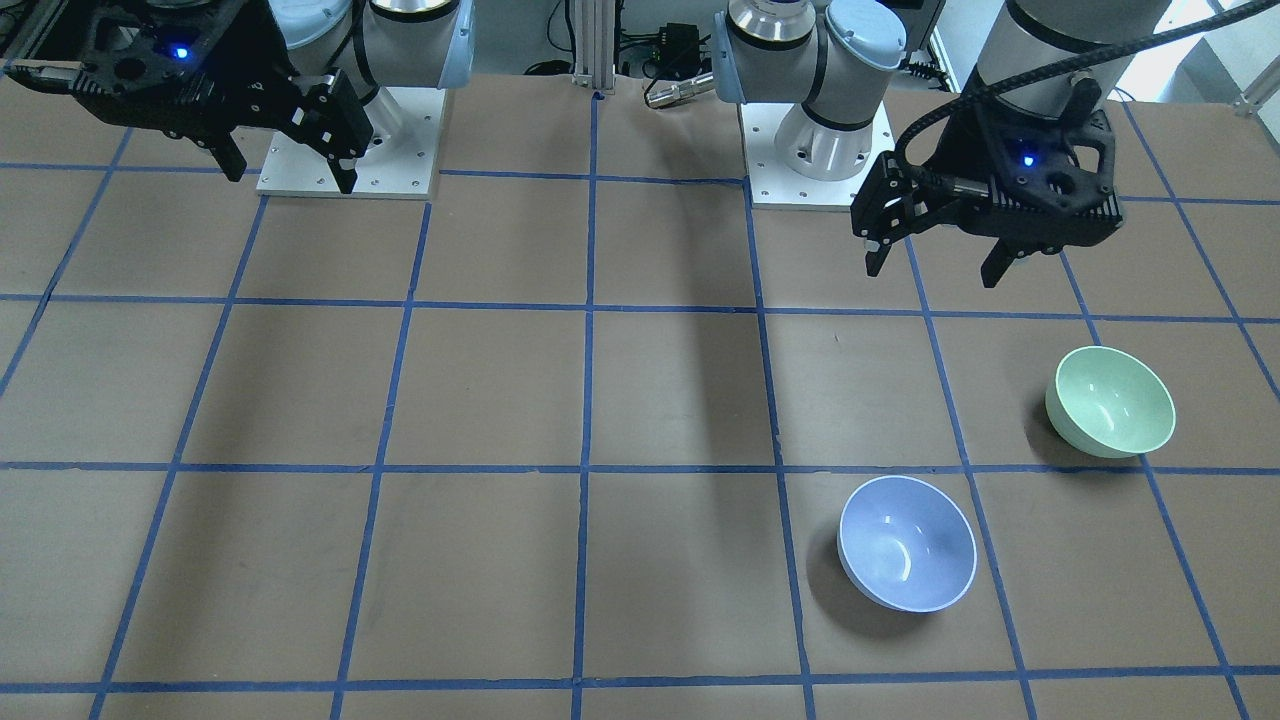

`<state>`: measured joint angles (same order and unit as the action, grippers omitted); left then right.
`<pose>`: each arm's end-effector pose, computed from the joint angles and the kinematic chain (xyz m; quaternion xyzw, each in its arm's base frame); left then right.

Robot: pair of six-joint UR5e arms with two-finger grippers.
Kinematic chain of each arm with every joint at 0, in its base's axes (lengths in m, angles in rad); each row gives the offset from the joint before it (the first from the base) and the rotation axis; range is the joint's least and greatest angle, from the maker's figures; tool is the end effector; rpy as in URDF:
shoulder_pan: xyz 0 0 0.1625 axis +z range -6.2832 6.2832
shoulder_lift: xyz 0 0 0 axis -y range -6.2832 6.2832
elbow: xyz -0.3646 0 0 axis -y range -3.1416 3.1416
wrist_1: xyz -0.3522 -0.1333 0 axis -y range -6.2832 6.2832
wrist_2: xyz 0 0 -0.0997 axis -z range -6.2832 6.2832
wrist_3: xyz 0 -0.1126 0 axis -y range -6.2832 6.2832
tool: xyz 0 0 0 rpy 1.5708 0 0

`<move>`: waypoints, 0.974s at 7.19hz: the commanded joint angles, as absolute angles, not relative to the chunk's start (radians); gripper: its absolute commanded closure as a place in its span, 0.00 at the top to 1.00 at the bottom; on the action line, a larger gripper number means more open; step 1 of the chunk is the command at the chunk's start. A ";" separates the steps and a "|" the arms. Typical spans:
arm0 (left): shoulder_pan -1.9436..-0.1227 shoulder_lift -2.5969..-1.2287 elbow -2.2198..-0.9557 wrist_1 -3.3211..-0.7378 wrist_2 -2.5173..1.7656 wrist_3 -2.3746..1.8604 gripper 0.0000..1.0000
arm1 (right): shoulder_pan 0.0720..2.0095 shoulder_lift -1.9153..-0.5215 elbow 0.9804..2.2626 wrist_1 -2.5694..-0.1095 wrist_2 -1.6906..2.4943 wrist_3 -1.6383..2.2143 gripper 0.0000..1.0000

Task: Stack green bowl on blue bowl
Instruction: 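Raise the left gripper away from the pale blue bowl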

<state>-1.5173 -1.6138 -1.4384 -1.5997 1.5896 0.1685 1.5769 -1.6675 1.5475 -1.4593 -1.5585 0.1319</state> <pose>-0.1057 -0.4791 0.4519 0.0572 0.9979 -0.0290 0.0127 0.1372 -0.4143 0.4558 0.0628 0.9980 -0.0038 0.0064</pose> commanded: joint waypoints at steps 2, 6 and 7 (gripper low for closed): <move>-1.514 -1.612 -1.437 -1.603 1.586 0.169 1.00 | 1.577 -1.667 1.546 -1.460 -1.559 0.132 1.00; -1.499 -1.614 -1.439 -1.605 1.586 0.176 1.00 | 1.577 -1.667 1.546 -1.460 -1.559 0.132 1.00; -1.473 -1.621 -1.451 -1.605 1.591 0.189 1.00 | 1.577 -1.667 1.548 -1.460 -1.559 0.132 1.00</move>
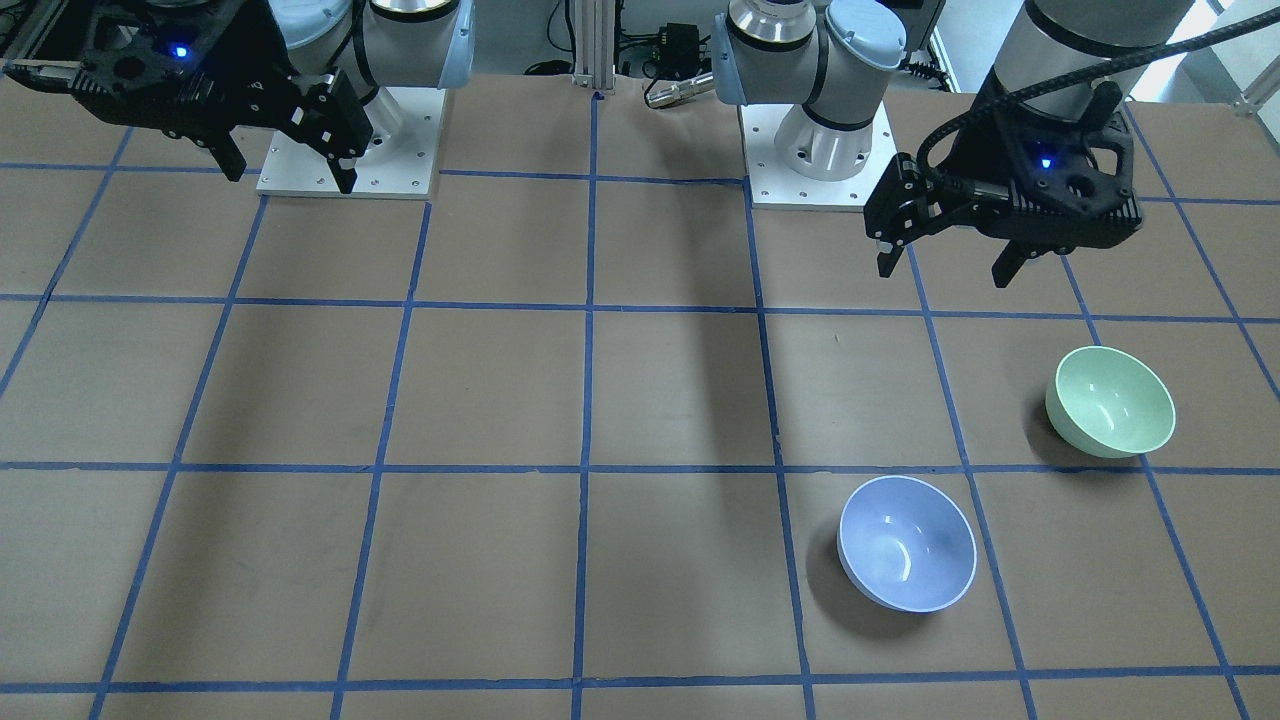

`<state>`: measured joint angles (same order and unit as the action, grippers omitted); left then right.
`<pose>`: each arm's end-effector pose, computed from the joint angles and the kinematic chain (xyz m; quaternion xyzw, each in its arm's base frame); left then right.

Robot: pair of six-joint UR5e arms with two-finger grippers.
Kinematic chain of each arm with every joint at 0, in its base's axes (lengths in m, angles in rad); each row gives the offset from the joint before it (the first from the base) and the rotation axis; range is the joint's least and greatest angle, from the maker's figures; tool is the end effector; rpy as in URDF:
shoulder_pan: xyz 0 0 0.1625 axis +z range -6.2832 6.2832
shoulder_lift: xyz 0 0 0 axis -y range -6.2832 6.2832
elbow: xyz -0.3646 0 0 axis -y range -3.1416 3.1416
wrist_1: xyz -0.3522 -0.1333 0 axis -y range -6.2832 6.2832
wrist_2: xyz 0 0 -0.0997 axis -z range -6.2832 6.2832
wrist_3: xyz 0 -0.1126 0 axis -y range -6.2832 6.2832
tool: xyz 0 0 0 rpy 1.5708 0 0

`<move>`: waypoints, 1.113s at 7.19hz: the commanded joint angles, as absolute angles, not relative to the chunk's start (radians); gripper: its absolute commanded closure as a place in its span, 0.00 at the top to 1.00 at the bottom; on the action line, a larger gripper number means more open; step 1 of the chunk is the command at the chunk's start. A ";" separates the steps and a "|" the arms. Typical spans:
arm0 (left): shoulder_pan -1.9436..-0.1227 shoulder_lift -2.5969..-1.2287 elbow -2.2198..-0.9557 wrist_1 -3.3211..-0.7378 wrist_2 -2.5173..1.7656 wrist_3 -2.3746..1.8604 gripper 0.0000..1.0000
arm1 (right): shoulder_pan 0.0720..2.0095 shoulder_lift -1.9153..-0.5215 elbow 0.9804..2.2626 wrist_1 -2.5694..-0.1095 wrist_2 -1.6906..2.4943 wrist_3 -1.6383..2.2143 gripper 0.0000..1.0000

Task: Stack green bowl on blue bowl
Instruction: 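Raise the left gripper away from the pale blue bowl, then move the left gripper down toward the mint-green bowl's rim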

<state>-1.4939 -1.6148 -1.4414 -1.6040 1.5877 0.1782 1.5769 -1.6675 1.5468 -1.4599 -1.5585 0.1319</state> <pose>-0.0947 -0.4811 0.4496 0.0504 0.9984 -0.0248 0.0117 0.1372 -0.4144 0.4562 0.0628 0.9980 -0.0045 0.0065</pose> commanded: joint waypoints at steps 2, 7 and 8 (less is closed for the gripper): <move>-1.332 -1.641 -1.447 -1.597 1.583 0.244 1.00 | 1.577 -1.667 1.546 -1.460 -1.559 0.132 1.00; -1.100 -1.706 -1.453 -1.598 1.597 0.493 1.00 | 1.577 -1.667 1.548 -1.459 -1.559 0.132 1.00; -1.047 -1.729 -1.460 -1.592 1.597 0.521 1.00 | 1.577 -1.667 1.548 -1.459 -1.559 0.132 1.00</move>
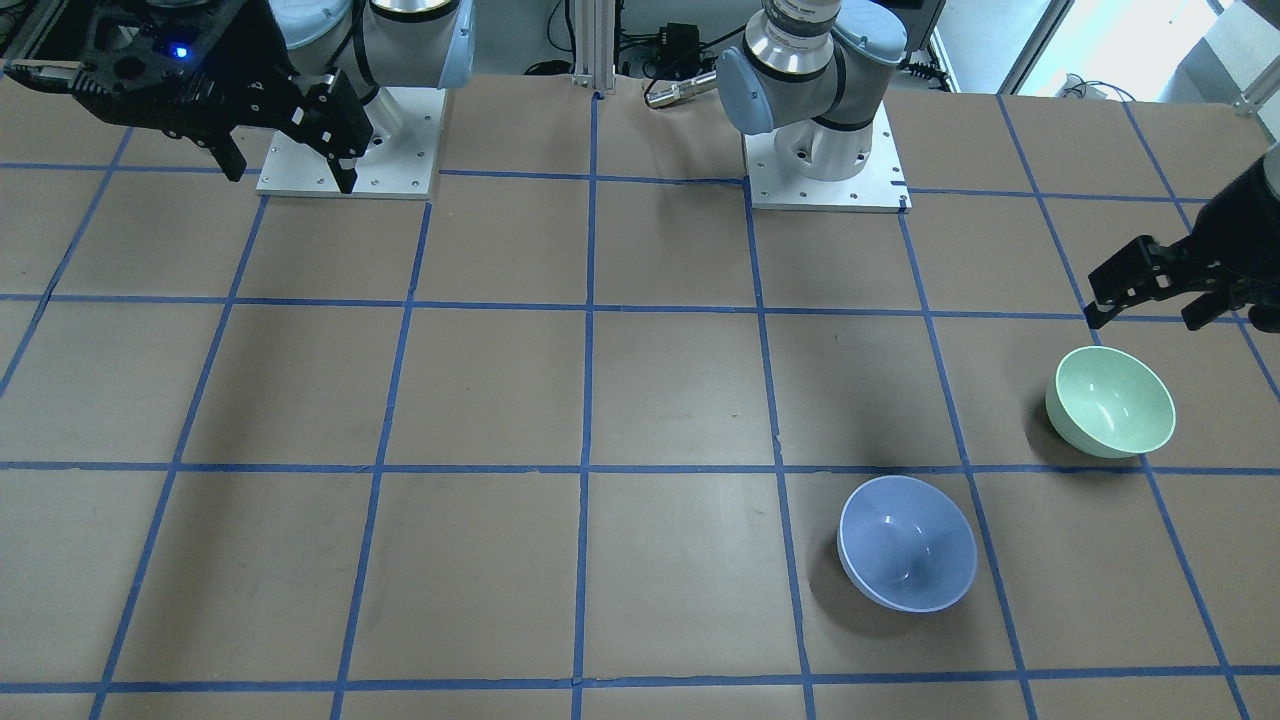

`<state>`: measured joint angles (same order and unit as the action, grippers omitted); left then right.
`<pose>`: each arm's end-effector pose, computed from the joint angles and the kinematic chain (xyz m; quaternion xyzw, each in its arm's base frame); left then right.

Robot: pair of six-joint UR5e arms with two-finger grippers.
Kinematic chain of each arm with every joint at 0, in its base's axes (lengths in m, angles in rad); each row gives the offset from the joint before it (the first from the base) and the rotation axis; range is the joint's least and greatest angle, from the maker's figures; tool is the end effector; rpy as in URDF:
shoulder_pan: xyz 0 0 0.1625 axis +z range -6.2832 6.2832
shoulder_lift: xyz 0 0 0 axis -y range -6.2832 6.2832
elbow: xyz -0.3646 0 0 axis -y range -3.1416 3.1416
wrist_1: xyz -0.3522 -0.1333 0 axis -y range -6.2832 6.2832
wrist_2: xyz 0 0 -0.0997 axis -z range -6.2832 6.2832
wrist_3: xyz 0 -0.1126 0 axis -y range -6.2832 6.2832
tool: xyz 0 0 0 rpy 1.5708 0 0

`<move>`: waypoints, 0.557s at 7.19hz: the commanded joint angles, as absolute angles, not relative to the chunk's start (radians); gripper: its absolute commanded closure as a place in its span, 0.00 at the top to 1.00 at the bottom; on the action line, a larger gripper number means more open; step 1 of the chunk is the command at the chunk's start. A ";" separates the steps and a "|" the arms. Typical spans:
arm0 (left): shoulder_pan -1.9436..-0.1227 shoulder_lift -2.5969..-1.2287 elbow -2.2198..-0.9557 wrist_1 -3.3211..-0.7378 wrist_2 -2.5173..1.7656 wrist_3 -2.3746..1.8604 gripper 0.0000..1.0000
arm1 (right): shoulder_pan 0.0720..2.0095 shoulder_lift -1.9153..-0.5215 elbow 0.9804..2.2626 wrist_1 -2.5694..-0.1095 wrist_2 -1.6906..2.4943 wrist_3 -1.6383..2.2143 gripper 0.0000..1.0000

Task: Stack green bowl on blue bowl
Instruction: 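Move the left gripper down toward the mint-green bowl's rim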

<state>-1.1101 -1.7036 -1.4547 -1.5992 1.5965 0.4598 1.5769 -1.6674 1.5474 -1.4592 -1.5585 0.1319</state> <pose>0.1032 -0.5013 0.4011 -0.0002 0.9997 0.0259 0.0015 0.1372 -0.4143 0.4558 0.0628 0.9980 -0.0038 0.0064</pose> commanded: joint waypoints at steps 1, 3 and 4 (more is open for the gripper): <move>-0.990 -1.749 -1.479 -1.582 1.595 0.622 1.00 | 1.577 -1.667 1.546 -1.460 -1.559 0.132 1.00; -0.893 -1.791 -1.547 -1.426 1.595 0.783 1.00 | 1.577 -1.667 1.546 -1.459 -1.559 0.132 1.00; -0.838 -1.821 -1.595 -1.319 1.588 0.845 1.00 | 1.577 -1.667 1.546 -1.459 -1.559 0.132 1.00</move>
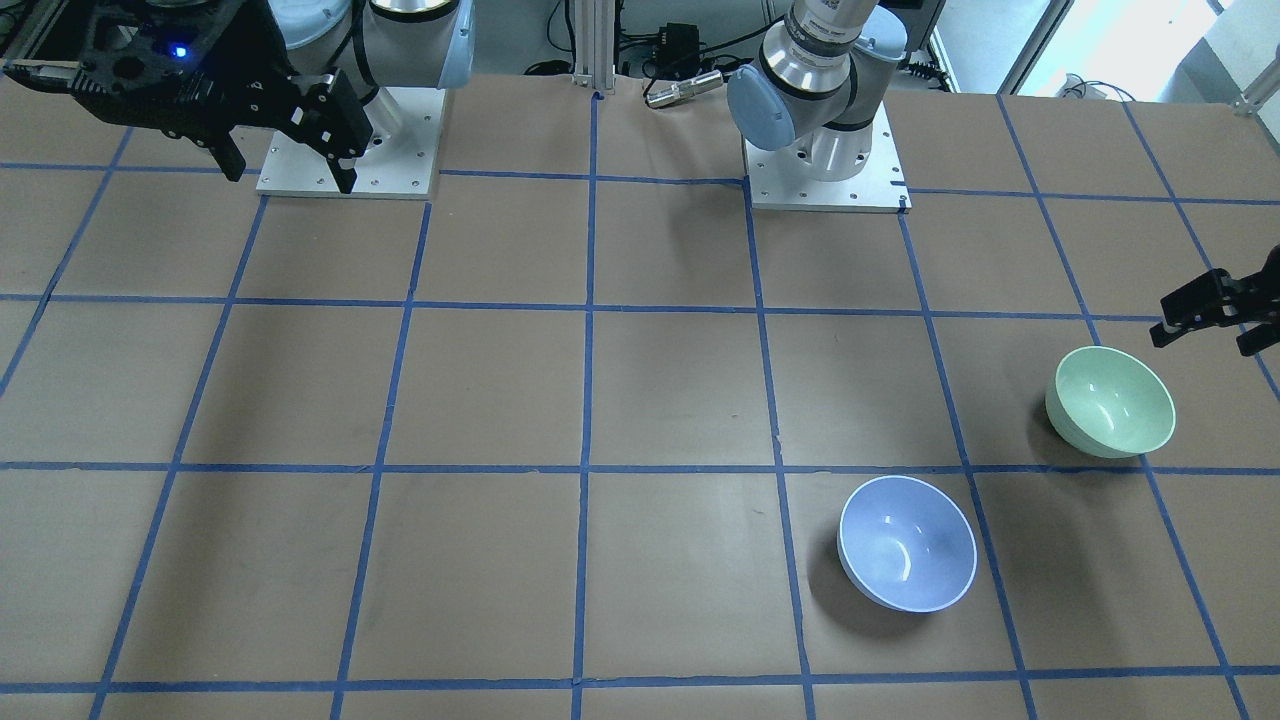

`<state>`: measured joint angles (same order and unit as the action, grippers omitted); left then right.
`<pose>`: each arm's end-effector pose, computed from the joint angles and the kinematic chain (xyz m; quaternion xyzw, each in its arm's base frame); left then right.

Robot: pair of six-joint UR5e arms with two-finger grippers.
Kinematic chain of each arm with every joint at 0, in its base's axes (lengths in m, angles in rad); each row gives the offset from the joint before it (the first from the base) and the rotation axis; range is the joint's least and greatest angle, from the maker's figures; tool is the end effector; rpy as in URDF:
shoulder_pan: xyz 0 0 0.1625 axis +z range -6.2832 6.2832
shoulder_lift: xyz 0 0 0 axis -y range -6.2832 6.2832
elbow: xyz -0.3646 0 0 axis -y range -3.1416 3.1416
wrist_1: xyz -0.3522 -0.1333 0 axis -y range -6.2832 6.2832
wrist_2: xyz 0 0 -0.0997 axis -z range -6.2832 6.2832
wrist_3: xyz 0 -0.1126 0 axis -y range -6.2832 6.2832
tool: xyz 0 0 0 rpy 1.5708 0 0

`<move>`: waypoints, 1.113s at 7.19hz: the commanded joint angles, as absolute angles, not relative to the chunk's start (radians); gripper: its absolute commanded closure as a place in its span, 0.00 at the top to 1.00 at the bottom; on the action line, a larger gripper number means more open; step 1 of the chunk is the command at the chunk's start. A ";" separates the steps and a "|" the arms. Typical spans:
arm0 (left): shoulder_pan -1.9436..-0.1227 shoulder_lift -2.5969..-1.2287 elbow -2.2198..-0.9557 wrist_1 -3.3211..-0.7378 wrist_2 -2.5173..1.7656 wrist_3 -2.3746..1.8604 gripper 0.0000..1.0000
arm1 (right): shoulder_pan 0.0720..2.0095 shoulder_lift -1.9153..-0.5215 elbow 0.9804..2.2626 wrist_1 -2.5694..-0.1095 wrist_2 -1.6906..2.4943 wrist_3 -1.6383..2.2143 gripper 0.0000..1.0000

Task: Stack green bowl on blue bowl
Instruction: 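Move the left gripper down toward the mint-green bowl's rim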

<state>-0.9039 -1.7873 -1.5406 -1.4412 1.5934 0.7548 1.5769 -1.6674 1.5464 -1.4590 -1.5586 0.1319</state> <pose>0.2174 -0.4876 0.3353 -0.0442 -0.9986 -0.0289 0.0099 0.1372 -0.4144 0.4562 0.0628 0.9980 -0.0042 0.0064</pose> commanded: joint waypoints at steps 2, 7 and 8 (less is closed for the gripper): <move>-0.793 -1.877 -1.653 -1.160 1.586 0.910 1.00 | 1.577 -1.667 1.546 -1.459 -1.559 0.132 1.00; -0.692 -1.997 -1.695 -1.114 1.522 1.040 1.00 | 1.577 -1.667 1.548 -1.460 -1.559 0.132 1.00; -0.693 -2.002 -1.722 -1.112 1.522 1.002 1.00 | 1.577 -1.667 1.548 -1.460 -1.559 0.132 1.00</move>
<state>-0.6977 -1.9909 -1.6928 -1.1138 1.5230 1.0287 1.5769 -1.6674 1.5471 -1.4598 -1.5586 0.1319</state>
